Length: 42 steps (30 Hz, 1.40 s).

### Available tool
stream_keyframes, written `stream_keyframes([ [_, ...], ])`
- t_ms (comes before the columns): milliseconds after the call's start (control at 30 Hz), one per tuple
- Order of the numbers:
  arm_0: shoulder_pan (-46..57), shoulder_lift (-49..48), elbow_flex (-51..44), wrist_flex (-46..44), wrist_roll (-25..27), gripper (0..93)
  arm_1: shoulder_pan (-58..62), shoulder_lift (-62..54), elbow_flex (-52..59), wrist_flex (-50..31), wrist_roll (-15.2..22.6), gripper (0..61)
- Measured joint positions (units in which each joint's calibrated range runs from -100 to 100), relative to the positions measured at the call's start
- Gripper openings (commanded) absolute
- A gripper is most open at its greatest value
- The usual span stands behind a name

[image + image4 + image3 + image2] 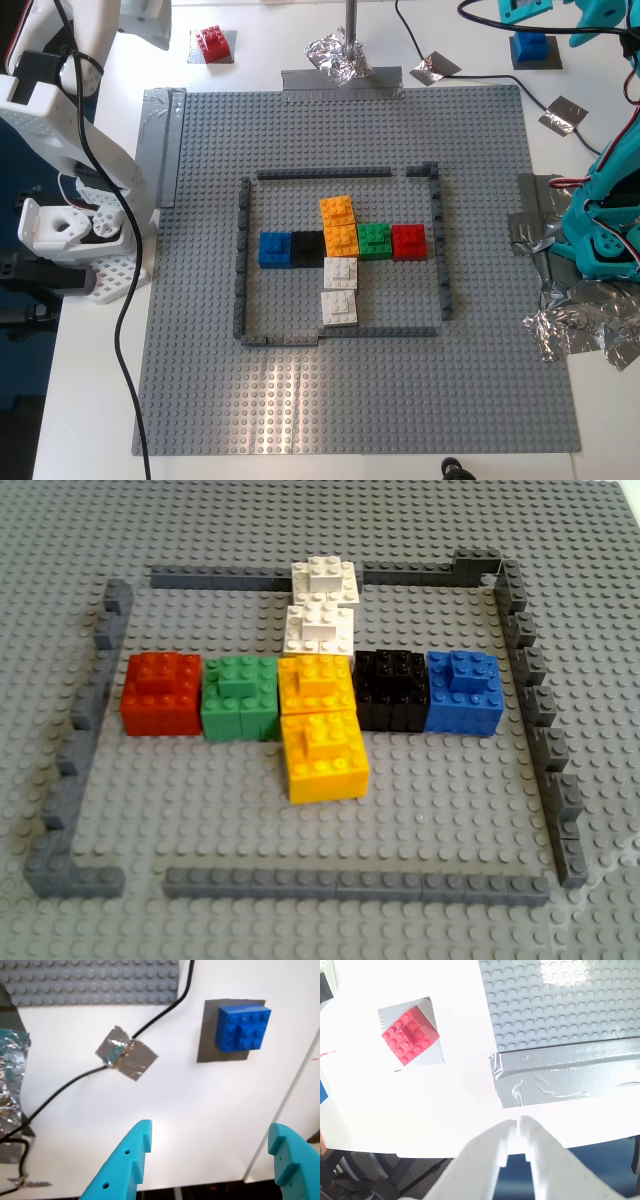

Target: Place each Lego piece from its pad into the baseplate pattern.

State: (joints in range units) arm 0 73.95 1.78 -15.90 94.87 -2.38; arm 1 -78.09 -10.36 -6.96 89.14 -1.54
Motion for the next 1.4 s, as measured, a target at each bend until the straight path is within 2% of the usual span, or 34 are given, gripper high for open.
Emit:
stream_keyframes([
  [100, 0.0, -0.8, 1.2, -0.5, 0.0, 25.5, 0.8, -0.9, 2.1, -1.8, 0.6, 0.2],
  [167, 0.0, -1.4, 1.2, 0.3, 0.0, 25.5, 3.4, -5.3, 10.3, -4.7, 3.4, 0.2],
  [233, 0.0, -1.5, 1.2, 0.3, 0.0, 25.5, 5.5, -8.6, 20.1, -5.4, 5.1, 0.2],
  [267, 0.0, -1.5, 1.2, 0.3, 0.0, 25.5, 5.5, -9.0, 21.7, -5.7, 5.4, 0.2],
  [700, 0.0, -1.5, 1.2, 0.3, 0.0, 25.5, 5.5, -10.0, 23.1, -6.4, 5.9, 0.2],
  [833, 0.0, -1.5, 1.2, 0.3, 0.0, 25.5, 5.5, -9.8, 20.9, -6.4, 6.3, 0.2],
  [1000, 0.0, -1.6, 3.0, 0.3, 0.0, 25.9, 5.5, -4.3, 13.4, -6.4, 7.4, 0.3],
  [1267, 3.8, -1.7, 5.8, 0.3, 0.0, 25.4, 5.6, 6.0, 0.2, -8.0, 11.7, 1.4],
  [1333, 4.1, -1.7, 5.8, -0.6, 0.0, 25.4, 5.6, 8.1, -1.5, -9.6, 12.6, 5.2],
  [1400, 3.8, -0.5, 5.8, 0.1, 0.0, 25.4, 5.4, 10.9, -2.6, -11.3, 13.3, 6.4],
])
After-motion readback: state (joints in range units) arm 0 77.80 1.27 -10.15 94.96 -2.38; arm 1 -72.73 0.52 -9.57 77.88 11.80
